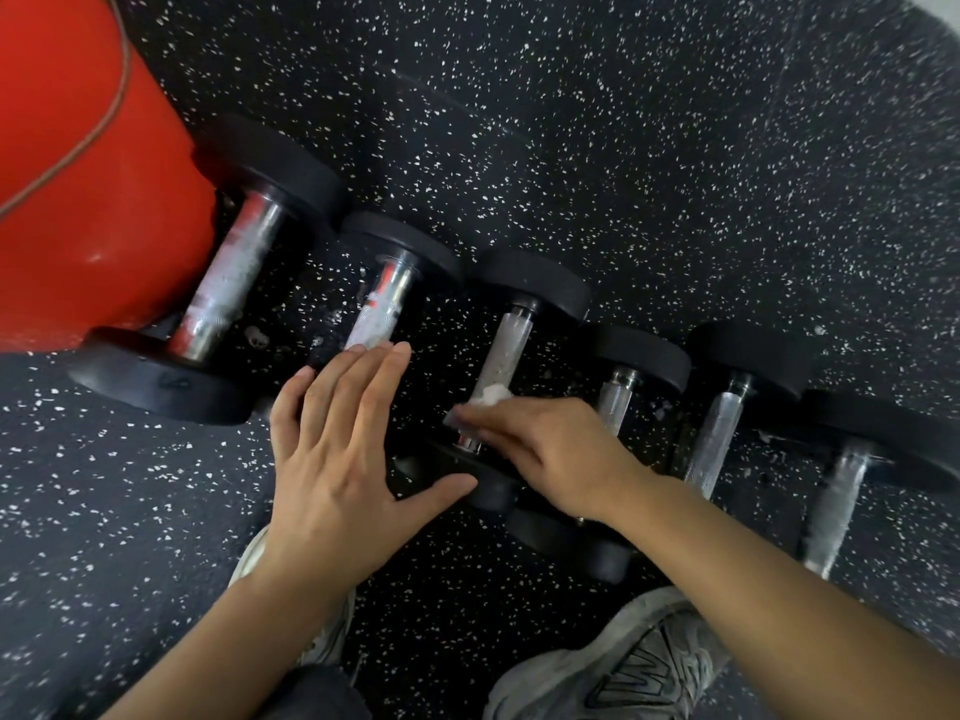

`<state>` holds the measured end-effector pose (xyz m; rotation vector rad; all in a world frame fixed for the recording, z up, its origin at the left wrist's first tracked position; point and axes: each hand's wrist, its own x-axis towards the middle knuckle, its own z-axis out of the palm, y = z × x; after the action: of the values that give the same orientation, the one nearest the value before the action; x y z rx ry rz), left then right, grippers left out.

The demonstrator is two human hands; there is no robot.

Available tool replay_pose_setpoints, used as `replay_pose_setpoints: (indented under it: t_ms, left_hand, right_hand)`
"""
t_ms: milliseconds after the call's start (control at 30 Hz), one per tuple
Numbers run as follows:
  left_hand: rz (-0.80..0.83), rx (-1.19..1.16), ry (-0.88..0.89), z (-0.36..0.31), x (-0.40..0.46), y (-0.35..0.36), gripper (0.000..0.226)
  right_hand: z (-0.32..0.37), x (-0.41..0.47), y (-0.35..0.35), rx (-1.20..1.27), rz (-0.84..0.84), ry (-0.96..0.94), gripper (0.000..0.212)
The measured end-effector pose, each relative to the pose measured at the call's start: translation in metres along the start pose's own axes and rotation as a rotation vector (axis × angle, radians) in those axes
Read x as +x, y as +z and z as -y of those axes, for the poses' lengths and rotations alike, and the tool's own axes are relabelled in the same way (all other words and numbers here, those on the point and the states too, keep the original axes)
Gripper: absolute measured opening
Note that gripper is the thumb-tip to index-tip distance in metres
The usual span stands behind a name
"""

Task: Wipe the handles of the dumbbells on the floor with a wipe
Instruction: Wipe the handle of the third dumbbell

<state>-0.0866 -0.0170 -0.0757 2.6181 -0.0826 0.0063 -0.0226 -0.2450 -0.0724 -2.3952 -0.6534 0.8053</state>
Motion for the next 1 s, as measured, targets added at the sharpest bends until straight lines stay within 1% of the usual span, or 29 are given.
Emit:
replay_pose_setpoints:
  t_ms: [67, 100, 133, 167, 267, 300, 333, 400, 500, 600, 767, 867, 900, 933, 1000]
  left_hand:
    - [-0.001, -0.003, -0.002, 0.000, 0.001, 0.000, 0.110]
    - [-0.003, -0.005, -0.002, -0.001, 0.001, 0.000, 0.110]
    - [-0.007, -0.005, 0.001, 0.000, 0.001, 0.000, 0.109]
    - [-0.011, -0.003, 0.006, 0.000, 0.001, 0.000, 0.109]
    - [-0.015, 0.004, 0.010, 0.001, 0.000, 0.000, 0.109]
    - [-0.016, 0.005, 0.009, 0.001, 0.000, 0.000, 0.108]
    - [-0.018, 0.007, 0.009, 0.001, 0.000, 0.000, 0.108]
    - [-0.014, 0.006, 0.012, 0.000, 0.000, 0.000, 0.108]
    - [-0.008, 0.010, 0.009, 0.000, 0.001, -0.001, 0.108]
    - [-0.006, 0.011, 0.006, -0.002, 0.000, -0.001, 0.110]
    - [0.007, 0.006, 0.002, -0.002, 0.001, -0.001, 0.112]
    - [0.017, 0.007, 0.002, -0.002, 0.000, -0.002, 0.112]
    - [0.017, 0.009, 0.004, -0.002, 0.000, -0.002, 0.111]
    - [0.016, 0.011, 0.009, -0.002, 0.000, -0.001, 0.110]
    - [0.015, 0.012, 0.022, -0.001, 0.000, -0.001, 0.109]
  right_hand:
    - [0.001, -0.001, -0.005, -0.021, 0.133, -0.023, 0.046]
    - [0.001, -0.001, -0.009, -0.019, 0.149, -0.038, 0.045]
    - [0.000, 0.000, -0.013, -0.001, 0.116, -0.050, 0.043]
    - [-0.003, 0.002, -0.018, 0.025, 0.038, -0.052, 0.041]
    - [-0.013, 0.010, -0.021, 0.046, -0.258, 0.032, 0.042]
    - [-0.015, 0.013, -0.020, 0.026, -0.302, 0.076, 0.042]
    - [-0.017, 0.016, -0.017, 0.002, -0.311, 0.113, 0.042]
    - [-0.020, 0.019, -0.010, -0.005, -0.296, 0.142, 0.042]
    - [-0.023, 0.015, -0.005, 0.056, -0.270, 0.059, 0.038]
    - [-0.024, 0.007, 0.000, 0.072, -0.184, -0.017, 0.039]
    - [-0.016, -0.012, 0.009, 0.094, -0.038, -0.042, 0.043]
    - [-0.011, -0.015, 0.002, 0.068, 0.072, -0.045, 0.044]
    - [-0.010, -0.013, -0.003, 0.058, 0.081, -0.053, 0.044]
    - [-0.010, -0.012, -0.007, 0.064, 0.057, -0.062, 0.044]
    - [-0.013, -0.008, -0.014, 0.130, -0.113, -0.045, 0.043]
